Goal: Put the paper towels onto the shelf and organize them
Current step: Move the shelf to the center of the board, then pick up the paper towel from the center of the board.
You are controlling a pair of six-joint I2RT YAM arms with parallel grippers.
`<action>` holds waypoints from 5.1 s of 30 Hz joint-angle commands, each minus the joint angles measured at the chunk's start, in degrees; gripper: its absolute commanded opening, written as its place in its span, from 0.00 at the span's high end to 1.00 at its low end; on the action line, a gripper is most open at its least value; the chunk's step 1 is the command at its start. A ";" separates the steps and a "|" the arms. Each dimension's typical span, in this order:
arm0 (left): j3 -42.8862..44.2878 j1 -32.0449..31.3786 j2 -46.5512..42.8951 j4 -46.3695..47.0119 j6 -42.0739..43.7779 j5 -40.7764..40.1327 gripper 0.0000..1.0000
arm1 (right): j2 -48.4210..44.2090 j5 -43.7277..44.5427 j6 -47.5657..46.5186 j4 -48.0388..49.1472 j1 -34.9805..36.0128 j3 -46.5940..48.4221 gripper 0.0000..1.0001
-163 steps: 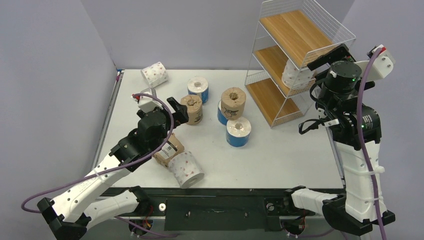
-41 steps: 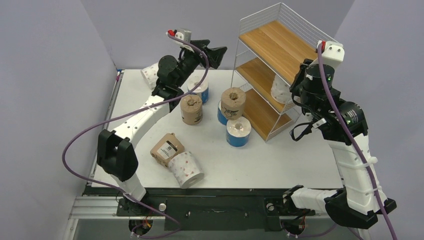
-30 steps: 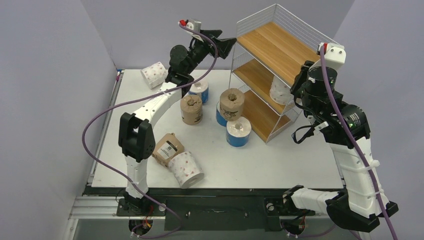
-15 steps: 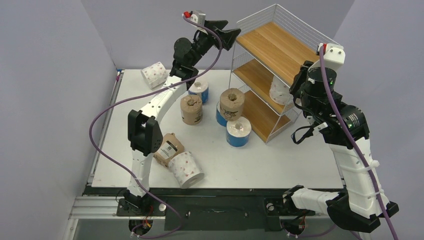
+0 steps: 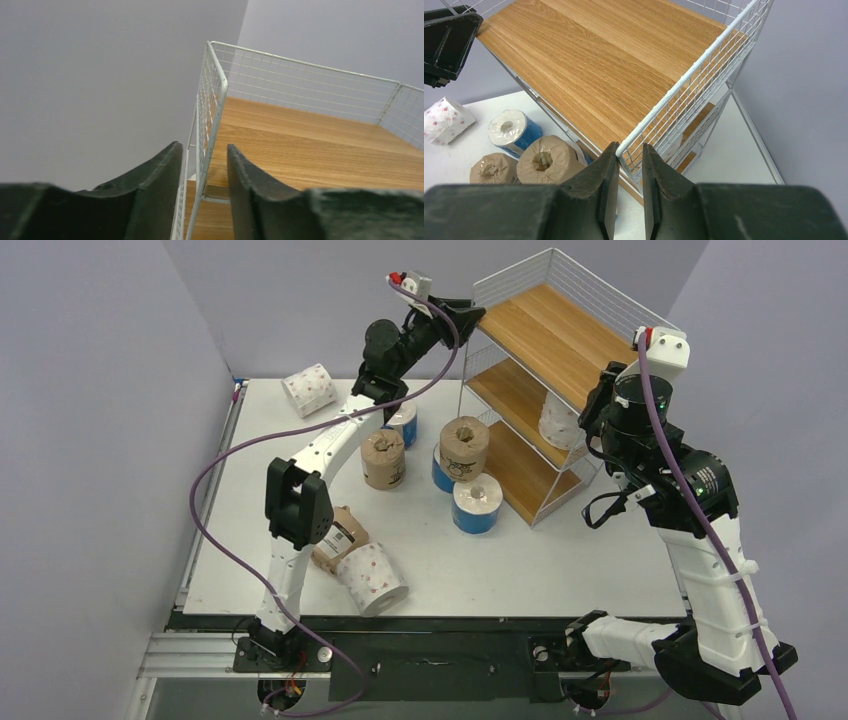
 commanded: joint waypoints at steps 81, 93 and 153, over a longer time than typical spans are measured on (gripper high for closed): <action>-34.14 1.94 -21.46 15.98 11.60 -23.49 0.60 | 22.09 -7.55 9.65 28.30 -15.81 -5.79 0.95; -39.58 1.85 -31.49 16.71 9.10 -24.71 0.04 | 14.04 -6.71 10.85 23.43 -16.00 -6.96 0.37; -89.98 -3.16 -97.13 -26.66 -5.78 -41.10 0.04 | 31.35 25.73 -29.21 100.96 6.34 -37.11 1.00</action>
